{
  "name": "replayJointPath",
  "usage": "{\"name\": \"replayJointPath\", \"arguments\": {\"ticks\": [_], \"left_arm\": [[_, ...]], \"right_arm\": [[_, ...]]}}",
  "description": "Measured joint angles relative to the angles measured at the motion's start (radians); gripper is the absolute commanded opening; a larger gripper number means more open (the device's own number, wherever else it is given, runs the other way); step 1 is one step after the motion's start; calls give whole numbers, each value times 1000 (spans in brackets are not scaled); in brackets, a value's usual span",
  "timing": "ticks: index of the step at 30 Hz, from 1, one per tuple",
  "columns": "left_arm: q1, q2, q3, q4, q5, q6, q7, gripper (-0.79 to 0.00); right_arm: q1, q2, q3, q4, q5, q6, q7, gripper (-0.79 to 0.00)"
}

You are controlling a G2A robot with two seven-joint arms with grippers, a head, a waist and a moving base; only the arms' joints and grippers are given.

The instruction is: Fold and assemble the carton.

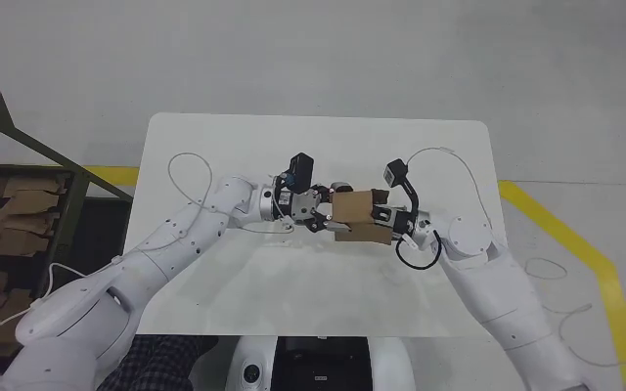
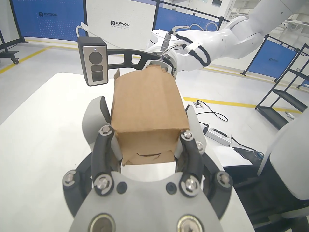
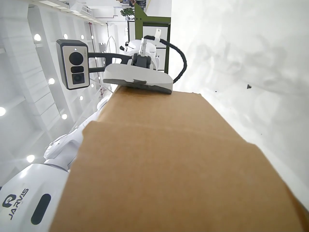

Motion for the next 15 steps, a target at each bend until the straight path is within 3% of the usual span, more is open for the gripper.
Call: {"name": "replayJointPath", "arguments": {"ticks": [15], "left_arm": [[1,-1,5,17,-5,0,10,-314]], "right_arm": [[-42,18,88,-15,-4,2,-7,-785]]}}
